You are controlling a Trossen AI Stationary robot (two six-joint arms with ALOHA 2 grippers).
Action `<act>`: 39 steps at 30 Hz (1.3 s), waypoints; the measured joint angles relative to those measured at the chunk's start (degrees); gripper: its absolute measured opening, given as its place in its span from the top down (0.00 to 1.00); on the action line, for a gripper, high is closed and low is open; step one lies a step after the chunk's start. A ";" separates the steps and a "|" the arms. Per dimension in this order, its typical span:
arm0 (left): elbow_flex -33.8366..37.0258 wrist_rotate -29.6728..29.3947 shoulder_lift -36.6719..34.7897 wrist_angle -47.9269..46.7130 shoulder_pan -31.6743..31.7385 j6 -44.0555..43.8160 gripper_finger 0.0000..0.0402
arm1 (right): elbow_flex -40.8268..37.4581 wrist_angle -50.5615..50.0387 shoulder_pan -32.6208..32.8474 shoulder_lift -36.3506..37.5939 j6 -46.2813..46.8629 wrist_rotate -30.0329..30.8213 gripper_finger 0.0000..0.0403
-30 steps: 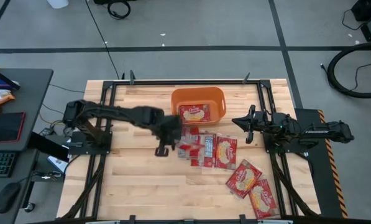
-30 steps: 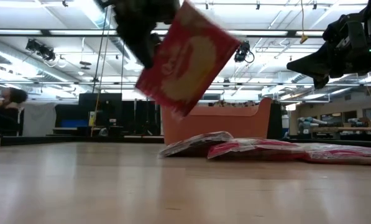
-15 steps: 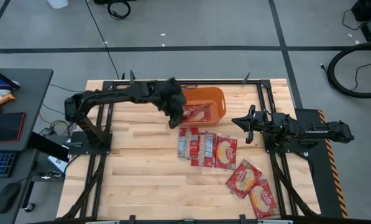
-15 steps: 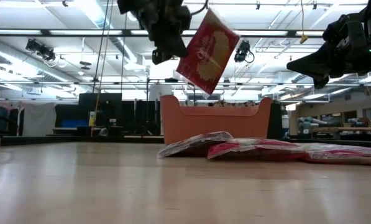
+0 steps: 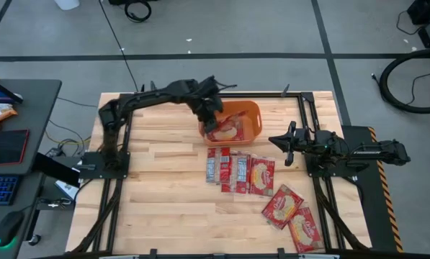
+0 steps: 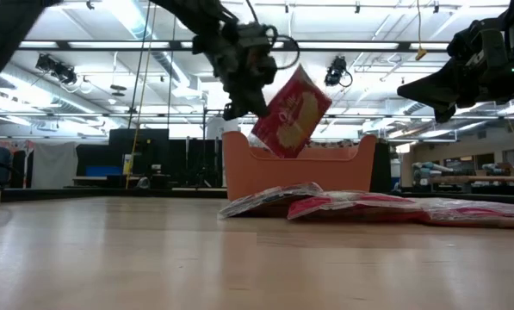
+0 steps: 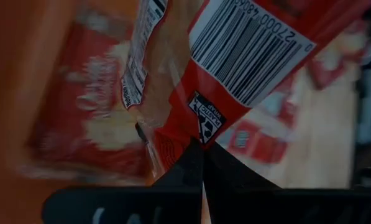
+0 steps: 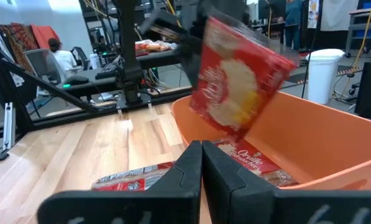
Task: Sort popcorn bags into baskets
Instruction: Put the red popcorn bag into the orange bin
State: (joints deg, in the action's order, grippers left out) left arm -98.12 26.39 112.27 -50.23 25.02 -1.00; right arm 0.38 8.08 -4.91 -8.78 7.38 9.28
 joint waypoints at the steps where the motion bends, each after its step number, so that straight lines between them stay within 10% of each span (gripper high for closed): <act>1: -2.43 -0.68 1.76 -2.92 0.10 1.46 0.99 | 0.00 0.00 0.00 0.00 0.00 0.02 0.96; 10: -17.21 -1.36 14.21 -19.83 -0.29 12.59 0.99 | 0.00 0.00 0.00 0.00 0.00 0.02 0.96; 32: -17.45 -11.88 15.28 -16.40 -3.52 18.66 0.83 | -0.01 0.00 0.00 0.00 0.00 0.00 0.96; 39: -17.39 -27.61 15.28 -16.22 -7.99 23.35 0.81 | 0.00 0.00 0.00 0.00 0.00 0.00 0.96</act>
State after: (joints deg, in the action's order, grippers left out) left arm -115.50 -1.22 127.55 -66.45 17.03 22.35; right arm 0.38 8.08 -4.90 -8.78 7.38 9.28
